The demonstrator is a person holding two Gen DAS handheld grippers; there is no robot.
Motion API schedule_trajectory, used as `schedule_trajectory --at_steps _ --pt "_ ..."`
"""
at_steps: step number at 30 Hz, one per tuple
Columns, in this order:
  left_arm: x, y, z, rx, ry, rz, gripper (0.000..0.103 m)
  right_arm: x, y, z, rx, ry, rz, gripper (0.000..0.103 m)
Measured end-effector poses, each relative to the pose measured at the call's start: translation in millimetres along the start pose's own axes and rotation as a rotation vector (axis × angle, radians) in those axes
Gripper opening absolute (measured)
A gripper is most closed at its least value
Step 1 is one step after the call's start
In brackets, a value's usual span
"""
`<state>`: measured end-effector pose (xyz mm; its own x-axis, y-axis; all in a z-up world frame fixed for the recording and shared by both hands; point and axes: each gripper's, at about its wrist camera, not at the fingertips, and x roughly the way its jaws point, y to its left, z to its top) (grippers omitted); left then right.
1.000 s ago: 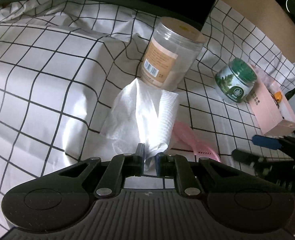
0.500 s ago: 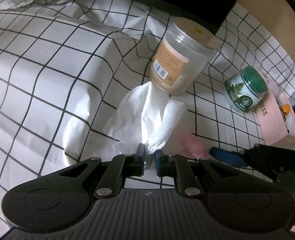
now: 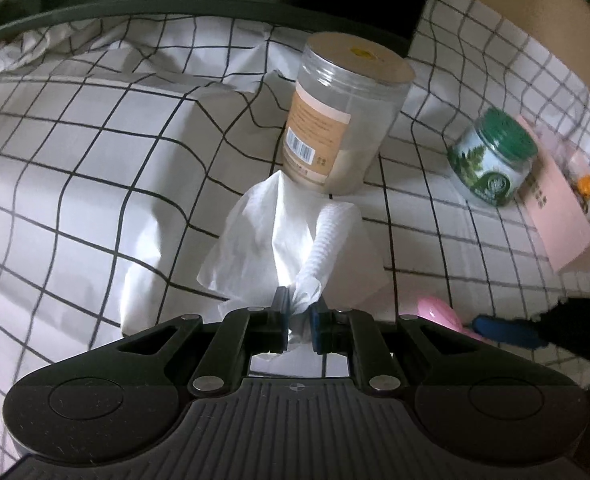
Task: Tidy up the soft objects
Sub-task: 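Grasp the pink comb with the right gripper while the left gripper holds the tissue, then carry the tissue with the left gripper while the right gripper carries the comb to the pink box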
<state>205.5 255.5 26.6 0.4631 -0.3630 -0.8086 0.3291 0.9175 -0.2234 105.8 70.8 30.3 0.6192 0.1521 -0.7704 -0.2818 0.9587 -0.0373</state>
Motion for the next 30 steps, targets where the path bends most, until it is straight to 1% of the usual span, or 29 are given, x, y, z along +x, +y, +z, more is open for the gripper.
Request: schedule_trajectory --at_steps 5,8,11,14,16,18,19,20,21,22,23,25,26,28,30 --pt "-2.1 1.8 3.2 -0.04 -0.057 -0.035 0.009 -10.7 -10.3 0.3 0.015 0.008 -0.014 0.031" --pt "-17.8 -1.3 19.1 -0.012 -0.129 -0.035 0.009 -23.5 -19.7 10.3 0.015 -0.008 -0.025 0.03" --pt "-44.6 -7.1 42.1 0.034 -0.225 -0.001 0.009 -40.4 -37.1 32.5 0.015 -0.052 -0.034 0.03" --pt "-75.2 -11.0 68.8 0.042 -0.322 0.02 0.008 -57.2 -60.4 61.2 0.039 -0.105 -0.027 0.028" --pt "-95.7 -20.1 85.3 0.068 -0.39 0.037 0.008 -70.0 -79.6 81.6 0.066 -0.144 -0.018 0.028" --pt "-115.6 -32.8 101.4 0.107 -0.448 0.042 0.008 -85.2 -100.1 100.4 0.102 -0.186 -0.009 0.025" --pt "-123.6 -40.9 108.0 0.13 -0.472 0.046 0.008 -94.4 -112.0 109.3 0.124 -0.209 -0.002 0.021" --pt "-131.2 -48.7 114.4 0.157 -0.493 0.051 0.008 -101.3 -120.9 116.9 0.139 -0.225 0.002 0.009" --pt "-137.7 -55.8 119.2 0.18 -0.511 0.055 0.008 -110.6 -133.4 123.6 0.158 -0.241 0.0 0.008" --pt "-141.7 -60.5 122.5 0.194 -0.517 0.057 0.008 -116.8 -142.3 128.1 0.169 -0.255 -0.008 0.009" --pt "-142.6 -64.2 125.3 0.2 -0.505 0.051 0.008 -122.4 -149.8 130.5 0.168 -0.268 -0.022 0.009" --pt "-135.9 -64.1 126.5 0.174 -0.455 0.042 0.012 -129.3 -160.8 126.4 0.146 -0.275 -0.063 0.009" --pt "-128.2 -61.8 122.9 0.151 -0.426 0.046 0.012 -129.6 -163.1 121.5 0.145 -0.267 -0.066 0.009" --pt "-112.1 -56.7 111.6 0.124 -0.365 0.045 0.012 -121.2 -166.5 106.4 0.152 -0.227 -0.038 0.009" --pt "-90.6 -49.6 95.7 0.111 -0.31 0.04 0.013 -108.5 -161.1 88.4 0.157 -0.186 -0.015 0.009"
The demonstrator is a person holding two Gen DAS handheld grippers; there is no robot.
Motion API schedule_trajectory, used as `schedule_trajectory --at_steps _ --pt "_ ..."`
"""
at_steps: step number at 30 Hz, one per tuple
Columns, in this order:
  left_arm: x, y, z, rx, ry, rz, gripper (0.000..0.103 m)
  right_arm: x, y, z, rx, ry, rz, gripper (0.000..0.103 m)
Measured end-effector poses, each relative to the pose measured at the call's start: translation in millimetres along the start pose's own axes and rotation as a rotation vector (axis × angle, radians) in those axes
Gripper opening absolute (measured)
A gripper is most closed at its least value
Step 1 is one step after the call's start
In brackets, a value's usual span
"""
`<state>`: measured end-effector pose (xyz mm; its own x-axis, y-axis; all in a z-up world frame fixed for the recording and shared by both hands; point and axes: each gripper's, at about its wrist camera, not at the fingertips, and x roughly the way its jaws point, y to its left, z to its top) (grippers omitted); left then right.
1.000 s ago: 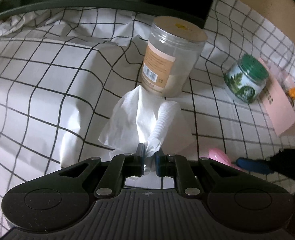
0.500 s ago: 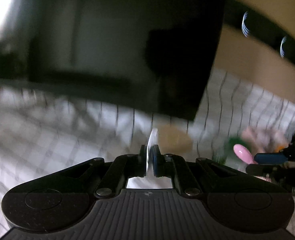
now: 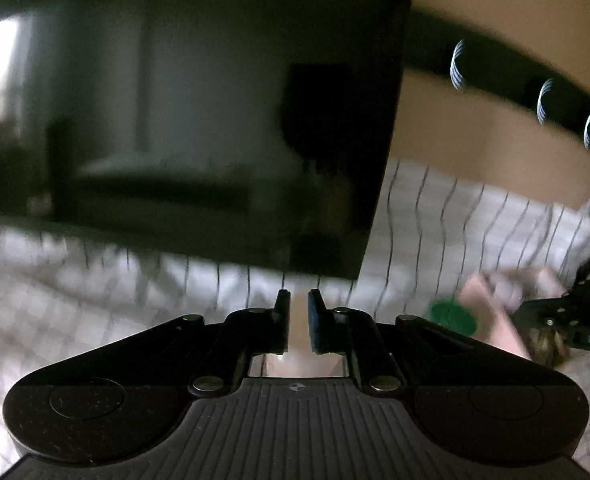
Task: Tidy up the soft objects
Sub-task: 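Carry the tissue with the left gripper while the right gripper carries the comb to the pink box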
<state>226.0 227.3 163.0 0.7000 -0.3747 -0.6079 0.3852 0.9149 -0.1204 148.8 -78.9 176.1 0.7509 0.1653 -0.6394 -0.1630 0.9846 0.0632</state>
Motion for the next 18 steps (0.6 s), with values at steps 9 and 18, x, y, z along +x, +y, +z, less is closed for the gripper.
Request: schedule_trajectory --at_steps 9,18 --pt "35.5 16.6 -119.7 -0.071 0.272 0.048 0.013 38.4 61.7 -66.5 -0.097 0.142 0.069 0.027" --pt "-4.8 38.4 -116.7 -0.354 0.141 -0.017 0.014 66.9 113.2 -89.4 -0.172 0.201 0.157 0.046"
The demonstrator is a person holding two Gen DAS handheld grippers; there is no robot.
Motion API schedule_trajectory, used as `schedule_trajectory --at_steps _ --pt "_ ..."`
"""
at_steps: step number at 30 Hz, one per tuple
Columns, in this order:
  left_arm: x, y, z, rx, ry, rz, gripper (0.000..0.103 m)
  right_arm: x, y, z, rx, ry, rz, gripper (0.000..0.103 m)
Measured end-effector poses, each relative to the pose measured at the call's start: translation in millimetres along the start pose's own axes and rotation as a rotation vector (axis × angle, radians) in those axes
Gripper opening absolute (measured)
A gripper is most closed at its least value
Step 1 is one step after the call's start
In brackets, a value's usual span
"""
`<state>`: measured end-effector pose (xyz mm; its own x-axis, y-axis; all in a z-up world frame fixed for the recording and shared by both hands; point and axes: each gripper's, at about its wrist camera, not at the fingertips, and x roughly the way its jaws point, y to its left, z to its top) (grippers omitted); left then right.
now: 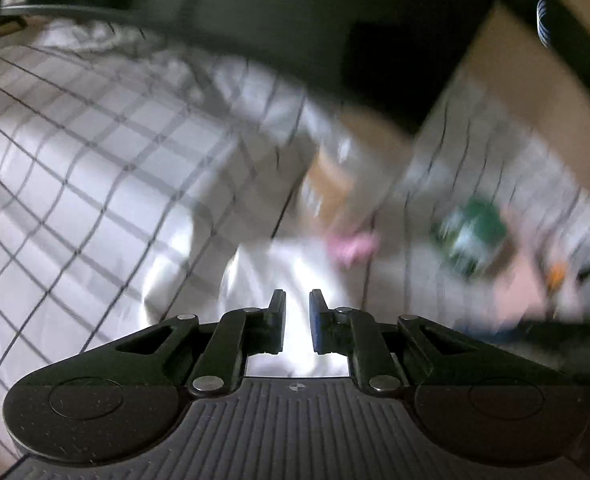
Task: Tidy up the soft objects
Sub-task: 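Carry the tissue with the left gripper while the right gripper carries the comb to the pink box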
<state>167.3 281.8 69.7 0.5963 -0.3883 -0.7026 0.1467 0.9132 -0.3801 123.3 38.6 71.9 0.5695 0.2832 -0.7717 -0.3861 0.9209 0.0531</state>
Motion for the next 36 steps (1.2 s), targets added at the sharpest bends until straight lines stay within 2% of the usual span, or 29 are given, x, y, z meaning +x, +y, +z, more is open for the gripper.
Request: schedule_trajectory --at_steps 3,6,8,9,11,13,15,16,18,19,21,23,25,27,29,31,35,36 --pt "11.9 -17.5 6.6 0.014 -0.01 0.019 0.014 4.8 3.4 -8.7 -0.009 0.015 0.002 0.048" --pt "43.0 -40.9 -3.9 0.115 0.064 0.108 0.014 10.3 -0.3 -20.6 -0.014 0.032 -0.036 0.048" --pt "56.8 -48.8 -15.1 0.136 0.128 0.121 0.015 11.7 -5.6 -29.5 -0.008 0.044 -0.057 0.048" --pt "62.5 -52.1 -19.6 0.133 0.152 0.124 0.018 11.2 -8.8 -34.6 -0.007 0.049 -0.065 0.048" --pt "62.1 -61.0 -25.5 0.157 0.122 0.142 0.028 9.3 -16.0 -43.2 -0.006 0.041 -0.067 0.055" --pt "63.8 -69.5 -29.2 0.176 0.124 0.124 0.058 6.6 -23.1 -50.2 0.009 0.032 -0.06 0.061" --pt "67.4 -76.1 -32.5 0.203 0.129 0.111 0.072 3.7 -26.1 -55.8 0.004 0.012 -0.042 0.064" --pt "68.3 -78.0 -32.9 0.217 0.131 0.106 0.074 3.7 -24.8 -57.4 -0.01 0.004 -0.039 0.066" --pt "72.3 -79.1 -32.5 0.225 0.13 0.112 0.073 4.3 -23.2 -59.5 -0.018 -0.002 -0.022 0.076" --pt "70.6 -76.9 -31.8 0.211 0.123 0.117 0.067 5.5 -21.7 -59.3 -0.025 -0.003 -0.017 0.081" --pt "53.1 -74.3 -31.6 0.206 0.033 0.153 0.064 8.3 -17.0 -61.5 -0.043 -0.012 -0.016 0.087" --pt "36.7 -73.9 -32.8 0.255 -0.089 0.25 0.064 9.2 -15.2 -63.5 -0.037 -0.026 -0.017 0.09" --pt "30.8 -62.1 -28.0 0.213 -0.148 0.332 0.064 9.6 -13.7 -65.1 -0.036 -0.039 -0.019 0.091" --pt "37.0 -34.7 -16.6 0.057 -0.077 0.305 0.063 9.6 -13.2 -66.3 -0.035 -0.047 -0.02 0.092" --pt "46.0 -13.4 -10.5 -0.087 -0.003 0.228 0.063 9.5 -13.1 -66.8 -0.035 -0.05 -0.02 0.092" --pt "51.5 -6.2 -10.4 -0.15 0.032 0.167 0.063 9.8 -13.1 -66.7 -0.036 -0.051 -0.02 0.092" --pt "60.5 -32.4 -16.7 0.031 0.049 0.21 0.068 10.3 -13.6 -67.9 -0.034 -0.058 -0.022 0.092" --pt "63.4 -39.4 -18.7 0.077 0.056 0.225 0.072 10.1 -13.3 -68.3 -0.033 -0.061 -0.023 0.092"
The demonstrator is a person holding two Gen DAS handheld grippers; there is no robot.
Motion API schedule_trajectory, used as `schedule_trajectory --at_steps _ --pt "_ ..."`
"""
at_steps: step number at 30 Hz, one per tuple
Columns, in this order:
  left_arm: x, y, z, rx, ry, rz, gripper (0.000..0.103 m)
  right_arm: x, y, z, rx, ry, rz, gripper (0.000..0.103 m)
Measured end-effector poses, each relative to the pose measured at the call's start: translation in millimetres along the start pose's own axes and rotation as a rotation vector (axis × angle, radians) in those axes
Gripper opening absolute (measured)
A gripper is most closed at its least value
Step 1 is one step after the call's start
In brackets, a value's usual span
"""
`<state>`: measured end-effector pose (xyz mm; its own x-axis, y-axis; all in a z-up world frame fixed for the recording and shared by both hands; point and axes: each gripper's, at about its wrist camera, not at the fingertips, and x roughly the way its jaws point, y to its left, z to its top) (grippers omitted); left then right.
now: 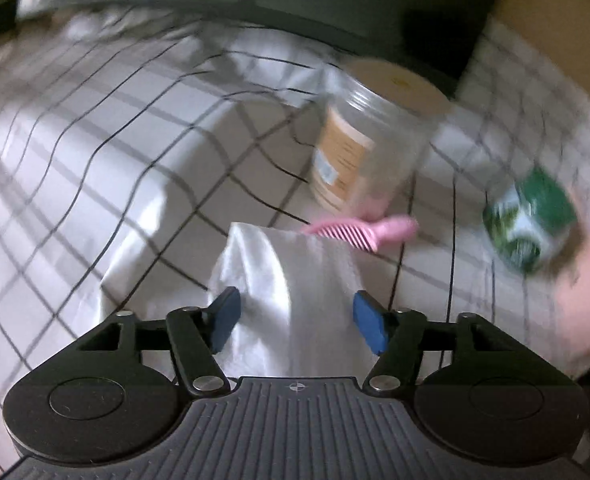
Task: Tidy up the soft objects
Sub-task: 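Carry the tissue with the left gripper while the right gripper carries the comb to the pink box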
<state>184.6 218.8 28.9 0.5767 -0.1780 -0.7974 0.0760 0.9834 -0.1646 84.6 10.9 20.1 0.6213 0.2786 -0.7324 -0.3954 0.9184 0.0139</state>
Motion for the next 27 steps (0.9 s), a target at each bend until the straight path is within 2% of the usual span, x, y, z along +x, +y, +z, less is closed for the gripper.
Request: schedule_trajectory --at_steps 4,6,9,11,12,13,14,15,17,19,24,25,27 --pt "4.1 -27.6 -9.4 0.188 -0.001 0.073 0.077 -0.4 1.5 -1.9 0.003 -0.006 -0.003 0.096" --pt "4.7 -24.4 -13.8 0.185 -0.028 0.058 0.079 1.2 3.1 -2.4 0.0 0.002 0.004 0.103" --pt "2.9 -20.6 -17.5 0.197 -0.045 0.05 0.081 2.1 6.2 -1.4 0.007 0.02 -0.008 0.103" --pt "1.1 -18.1 -18.1 0.206 -0.048 0.037 0.078 2.5 7.3 0.6 0.007 0.039 -0.01 0.103" --pt "1.1 -16.4 -17.9 0.214 -0.056 0.03 0.067 2.7 8.1 1.5 0.002 0.048 -0.007 0.103" --pt "-0.4 -12.3 -18.5 0.212 -0.078 0.019 0.037 3.0 8.3 3.3 -0.006 0.061 -0.001 0.101" --pt "-3.1 -6.9 -19.7 0.199 -0.095 0.024 0.019 2.7 7.7 6.7 -0.01 0.072 0.008 0.091" --pt "-4.6 1.5 -19.8 0.171 -0.095 0.013 0.014 0.8 6.9 10.0 -0.006 0.065 0.011 0.087" --pt "-6.8 21.9 -17.0 0.093 -0.081 -0.048 0.014 -4.5 4.1 22.2 0.019 0.016 -0.013 0.085" --pt "-11.1 38.5 -15.8 0.039 -0.07 -0.063 0.013 -3.0 3.1 41.6 0.04 -0.013 -0.041 0.085" --pt "-35.8 68.3 -21.6 -0.001 -0.077 -0.119 0.013 27.0 11.0 93.4 0.049 -0.038 -0.078 0.068" --pt "-40.8 73.9 -22.4 -0.006 -0.079 -0.128 0.013 32.7 11.5 100.4 0.069 -0.042 -0.051 0.065" --pt "-49.0 85.2 -23.7 -0.02 -0.08 -0.143 0.013 43.5 13.6 112.0 0.092 -0.04 0.047 0.065"
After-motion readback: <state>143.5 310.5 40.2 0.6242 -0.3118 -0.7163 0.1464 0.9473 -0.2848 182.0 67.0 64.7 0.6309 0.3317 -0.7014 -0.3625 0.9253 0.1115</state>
